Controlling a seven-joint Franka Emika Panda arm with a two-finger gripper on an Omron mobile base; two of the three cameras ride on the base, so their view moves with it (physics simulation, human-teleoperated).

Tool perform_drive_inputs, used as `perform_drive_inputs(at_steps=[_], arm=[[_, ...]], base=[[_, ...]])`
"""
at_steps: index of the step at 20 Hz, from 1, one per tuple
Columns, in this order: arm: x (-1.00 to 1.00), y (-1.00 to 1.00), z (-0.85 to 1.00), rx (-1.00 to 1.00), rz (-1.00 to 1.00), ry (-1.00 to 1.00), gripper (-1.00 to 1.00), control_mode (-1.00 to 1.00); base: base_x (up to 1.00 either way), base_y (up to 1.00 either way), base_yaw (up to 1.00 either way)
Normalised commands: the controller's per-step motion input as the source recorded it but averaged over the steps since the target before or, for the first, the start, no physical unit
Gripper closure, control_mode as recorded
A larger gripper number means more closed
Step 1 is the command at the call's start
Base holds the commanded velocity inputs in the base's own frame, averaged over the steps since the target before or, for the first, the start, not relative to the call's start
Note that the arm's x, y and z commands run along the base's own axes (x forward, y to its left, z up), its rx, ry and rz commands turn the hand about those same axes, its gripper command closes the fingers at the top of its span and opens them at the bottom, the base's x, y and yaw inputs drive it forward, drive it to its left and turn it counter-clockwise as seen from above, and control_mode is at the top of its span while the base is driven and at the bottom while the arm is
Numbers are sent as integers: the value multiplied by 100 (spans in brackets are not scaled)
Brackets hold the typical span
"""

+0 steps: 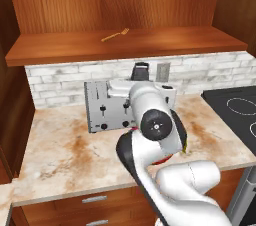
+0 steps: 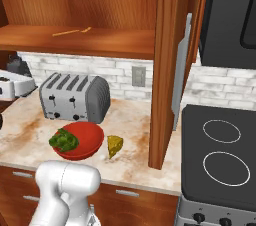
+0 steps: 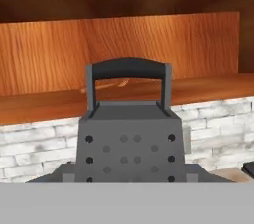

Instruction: Pick the cheese from the fridge and the cheese grater from the cabinet and place them next to the salad bowl.

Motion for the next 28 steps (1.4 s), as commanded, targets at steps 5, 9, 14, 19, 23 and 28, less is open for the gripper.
perform_drive_inputs(at_steps=[5,9,14,19,23,28], arm=[[-93,10,-89,1,-15,-11,100,-100],[-71,0,-89,0,-19,1,100,-100],[-15,0,-100,0,-26,1,100,-100],[4,-6,-100,0,-8,-14,100,-100],[14,-19,-84,0,0,-7,100,-100],[5,-30,-42,2,6,0,100,-100]], base=[[0,0,0],[0,0,0],[0,0,0],[0,0,0],[0,0,0],[0,0,0]])
